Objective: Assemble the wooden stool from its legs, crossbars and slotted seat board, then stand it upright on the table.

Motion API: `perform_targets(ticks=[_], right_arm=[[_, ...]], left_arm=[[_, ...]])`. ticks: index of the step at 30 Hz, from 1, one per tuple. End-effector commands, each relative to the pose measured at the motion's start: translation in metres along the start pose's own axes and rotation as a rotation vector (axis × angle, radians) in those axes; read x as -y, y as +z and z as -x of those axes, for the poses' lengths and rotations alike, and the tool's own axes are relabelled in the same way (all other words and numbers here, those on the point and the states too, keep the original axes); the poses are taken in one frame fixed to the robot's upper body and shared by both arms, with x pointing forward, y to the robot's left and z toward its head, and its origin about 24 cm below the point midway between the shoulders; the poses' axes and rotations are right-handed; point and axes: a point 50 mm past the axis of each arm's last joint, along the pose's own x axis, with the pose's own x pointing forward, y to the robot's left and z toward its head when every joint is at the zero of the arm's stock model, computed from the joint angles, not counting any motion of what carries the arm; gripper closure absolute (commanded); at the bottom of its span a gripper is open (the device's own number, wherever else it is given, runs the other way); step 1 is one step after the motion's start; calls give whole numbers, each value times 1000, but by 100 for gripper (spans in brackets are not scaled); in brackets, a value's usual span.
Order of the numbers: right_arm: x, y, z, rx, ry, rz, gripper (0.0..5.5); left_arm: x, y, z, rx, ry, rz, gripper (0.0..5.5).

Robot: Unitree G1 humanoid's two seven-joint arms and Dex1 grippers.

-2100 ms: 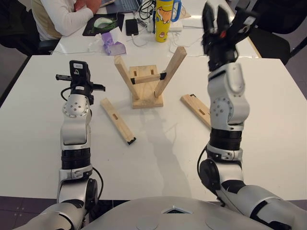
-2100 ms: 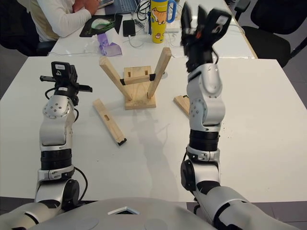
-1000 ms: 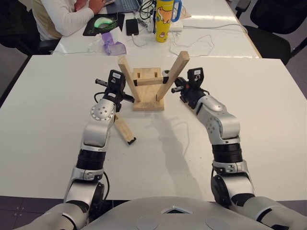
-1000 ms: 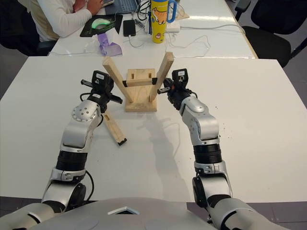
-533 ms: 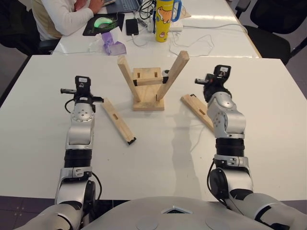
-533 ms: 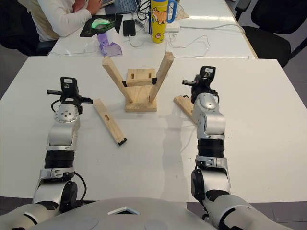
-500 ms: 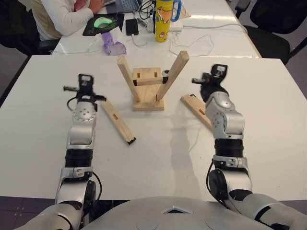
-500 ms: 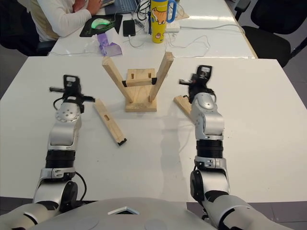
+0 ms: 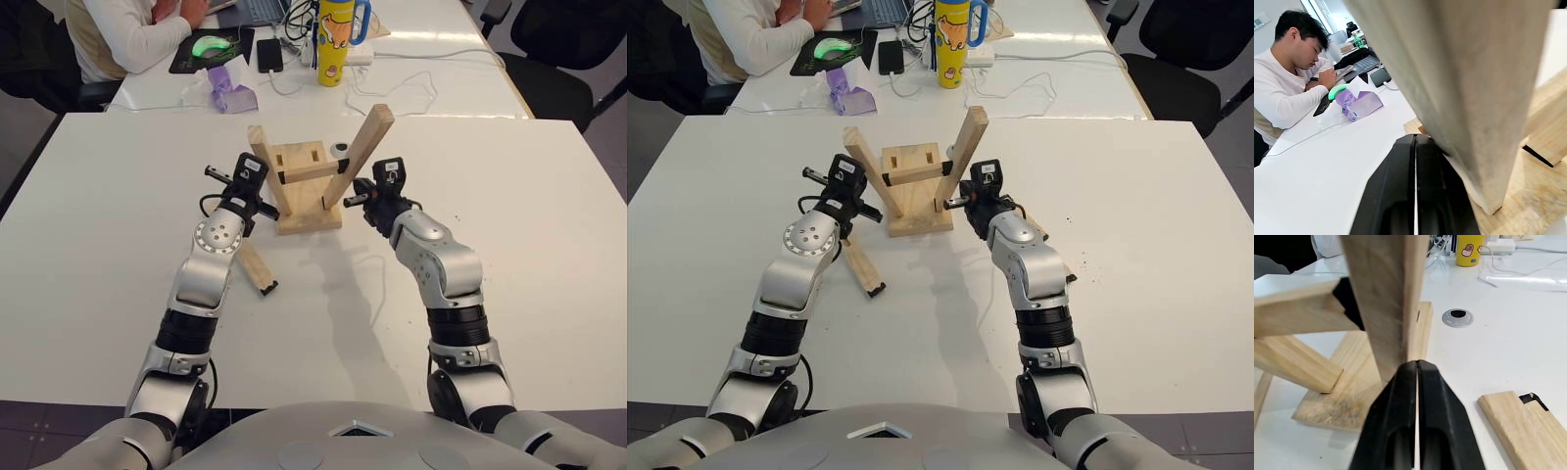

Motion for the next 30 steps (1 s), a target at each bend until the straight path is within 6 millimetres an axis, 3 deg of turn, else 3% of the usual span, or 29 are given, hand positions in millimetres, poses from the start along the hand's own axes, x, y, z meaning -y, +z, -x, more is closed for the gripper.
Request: perform_targets(ticks=[1, 4, 7, 9, 10, 11, 13, 16, 19, 20, 22, 24, 26, 28, 30], right_arm=[[12, 8, -3, 23, -83, 9, 548], [12, 8, -4, 24, -86, 8, 548], [32, 24, -5, 103, -194, 13, 548], [63, 128, 19, 589, -278, 28, 548], [68, 164, 36, 765, -290, 32, 548], [71, 183, 47, 865, -294, 34, 548], [72, 189, 48, 899, -289, 36, 548], [67, 237, 74, 1106, -213, 20, 548], [47, 260, 89, 1196, -43, 4, 548], [39, 261, 88, 1180, 40, 2, 548], [20, 237, 61, 959, 210, 50, 548], [7, 183, 24, 595, 317, 122, 548], [1, 130, 6, 300, 381, 116, 548], [3, 95, -2, 104, 381, 54, 548], [5, 78, -3, 20, 371, 19, 548]], left_arm=[[-7, -5, -2, -33, 38, 4, 550], [-7, -5, -3, -33, 39, 5, 550], [-11, -10, -3, -59, 59, 12, 550], [-12, -13, -4, -71, 70, 5, 550], [-12, -13, -4, -74, 73, 3, 550], [-12, -14, -4, -76, 75, 2, 550], [-12, -14, -5, -75, 75, 2, 550], [-12, -14, -4, -77, 77, 0, 550], [-11, -14, -5, -76, 77, -1, 550], [-11, -15, -5, -76, 77, -1, 550], [-11, -14, -5, -75, 80, 0, 550], [-11, -14, -5, -72, 83, 0, 550], [-12, -12, -5, -68, 86, -1, 550], [-13, -12, -5, -66, 89, -2, 550], [-13, -11, -5, -64, 90, -3, 550]])
